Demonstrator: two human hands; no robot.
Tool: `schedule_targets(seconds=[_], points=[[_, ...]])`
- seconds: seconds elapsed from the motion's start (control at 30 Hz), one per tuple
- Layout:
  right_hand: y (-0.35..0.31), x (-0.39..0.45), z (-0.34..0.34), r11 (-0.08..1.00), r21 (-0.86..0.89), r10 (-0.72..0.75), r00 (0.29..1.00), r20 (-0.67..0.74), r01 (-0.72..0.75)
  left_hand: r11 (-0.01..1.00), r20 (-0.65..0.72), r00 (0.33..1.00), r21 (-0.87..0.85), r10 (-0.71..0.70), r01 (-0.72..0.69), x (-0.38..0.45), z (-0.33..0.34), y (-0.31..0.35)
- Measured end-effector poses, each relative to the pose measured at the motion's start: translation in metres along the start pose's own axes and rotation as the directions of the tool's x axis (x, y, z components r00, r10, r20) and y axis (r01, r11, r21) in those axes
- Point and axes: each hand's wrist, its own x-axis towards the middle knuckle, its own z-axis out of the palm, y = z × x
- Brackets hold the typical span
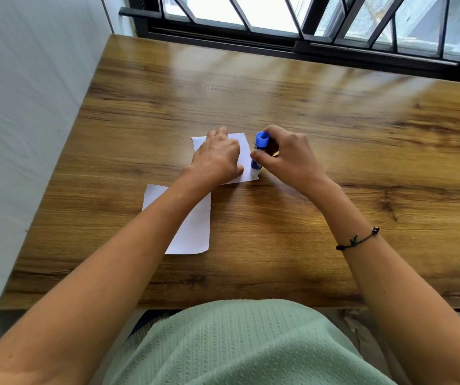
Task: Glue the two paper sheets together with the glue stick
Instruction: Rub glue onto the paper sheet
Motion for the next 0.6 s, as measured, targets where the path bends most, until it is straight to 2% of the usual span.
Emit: schedule_targets(seconds=[0.33,0.4,0.5,0.6], points=[[-0.001,-0.010,0.000,1.000,0.012,0.019,1.000,-0.008,-0.019,1.000,0.006,1.000,0.003,0.013,-0.013,0.000,0.000,-0.001],[-0.002,-0.010,-0.001,0.999,0.040,0.039,0.998,-0.053,-0.037,1.000,0.017,1.000,0.006,0.014,-0.014,0.000,0.000,-0.001],[-0.002,-0.010,-0.005,0.976,0.187,0.146,0.976,-0.161,-0.115,1.000,0.021,1.000,0.003,0.017,-0.017,-0.001,-0.001,-0.001],[0.002,-0.012,-0.011,0.855,0.470,0.322,0.935,-0.151,-0.219,1.000,0.024,1.000,-0.002,0.018,-0.018,-0.001,-0.001,-0.001]])
